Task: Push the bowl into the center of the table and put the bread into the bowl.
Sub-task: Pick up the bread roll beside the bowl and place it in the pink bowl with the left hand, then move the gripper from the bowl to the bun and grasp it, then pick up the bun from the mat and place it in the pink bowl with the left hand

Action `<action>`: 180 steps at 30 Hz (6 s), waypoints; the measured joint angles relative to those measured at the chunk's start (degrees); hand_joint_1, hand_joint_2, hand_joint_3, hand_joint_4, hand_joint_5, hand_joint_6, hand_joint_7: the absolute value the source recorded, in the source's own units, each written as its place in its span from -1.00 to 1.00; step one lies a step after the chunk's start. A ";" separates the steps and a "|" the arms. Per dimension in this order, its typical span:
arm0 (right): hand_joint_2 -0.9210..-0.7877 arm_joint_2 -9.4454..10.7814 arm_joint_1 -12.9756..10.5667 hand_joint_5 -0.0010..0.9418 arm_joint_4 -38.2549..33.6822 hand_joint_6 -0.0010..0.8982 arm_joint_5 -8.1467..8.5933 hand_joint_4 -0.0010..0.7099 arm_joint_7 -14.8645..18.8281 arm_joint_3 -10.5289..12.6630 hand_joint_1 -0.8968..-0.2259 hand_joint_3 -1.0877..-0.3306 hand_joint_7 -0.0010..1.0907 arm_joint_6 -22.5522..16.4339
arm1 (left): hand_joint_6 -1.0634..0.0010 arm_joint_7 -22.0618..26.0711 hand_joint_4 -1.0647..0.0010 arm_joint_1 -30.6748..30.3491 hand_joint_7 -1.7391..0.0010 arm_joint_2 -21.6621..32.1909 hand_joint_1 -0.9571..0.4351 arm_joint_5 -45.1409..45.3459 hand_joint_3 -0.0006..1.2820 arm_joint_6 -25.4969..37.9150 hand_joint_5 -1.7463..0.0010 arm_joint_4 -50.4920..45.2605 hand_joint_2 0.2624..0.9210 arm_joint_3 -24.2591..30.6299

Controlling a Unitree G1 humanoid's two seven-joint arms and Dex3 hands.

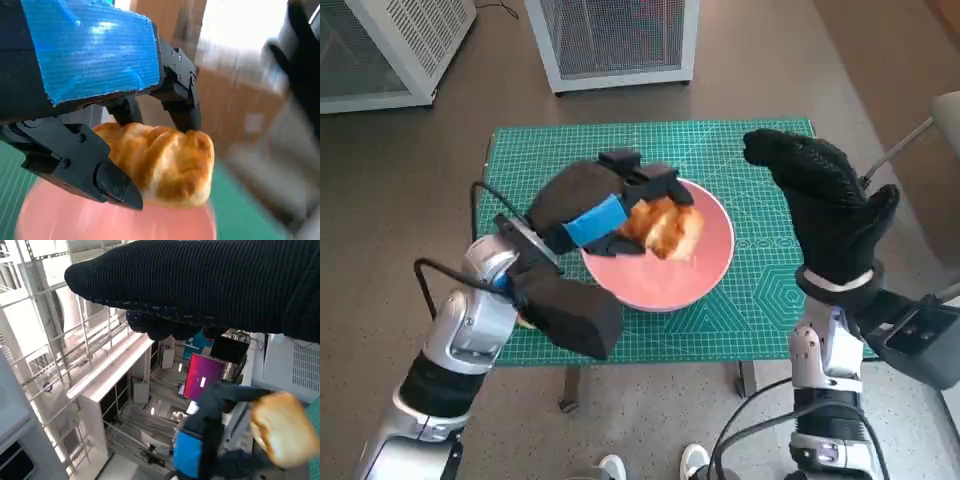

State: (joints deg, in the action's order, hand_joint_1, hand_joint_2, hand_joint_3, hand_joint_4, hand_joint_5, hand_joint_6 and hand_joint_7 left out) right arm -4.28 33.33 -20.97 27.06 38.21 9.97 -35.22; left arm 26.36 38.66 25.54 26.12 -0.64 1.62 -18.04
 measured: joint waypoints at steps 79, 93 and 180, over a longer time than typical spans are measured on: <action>-1.00 0.24 -1.17 -1.00 0.97 -0.99 0.08 -0.04 -0.73 -1.25 0.12 0.50 0.15 0.68 | 0.41 8.07 0.63 -27.94 0.98 15.11 0.24 0.31 -1.00 16.55 1.00 -18.23 0.47 12.44; -1.00 0.04 -1.21 -1.00 1.08 -0.99 0.16 -0.04 -0.39 -1.16 0.12 0.50 0.15 0.99 | 0.03 -3.13 0.19 -23.40 0.93 10.42 0.45 7.12 -0.96 11.10 0.95 -2.02 0.67 4.94; -1.00 -1.01 -2.31 -0.98 2.46 -1.00 -0.18 0.02 0.10 -0.66 0.11 0.51 0.16 1.39 | 0.21 -11.84 0.26 9.40 -0.51 -6.08 -0.03 11.64 -0.61 -6.40 0.23 19.37 0.95 -3.67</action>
State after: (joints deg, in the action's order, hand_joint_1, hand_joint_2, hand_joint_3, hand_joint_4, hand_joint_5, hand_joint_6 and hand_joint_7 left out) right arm -5.29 31.02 -18.51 26.88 38.31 9.31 -33.84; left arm 14.52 48.07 19.46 37.76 -7.05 20.99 -21.71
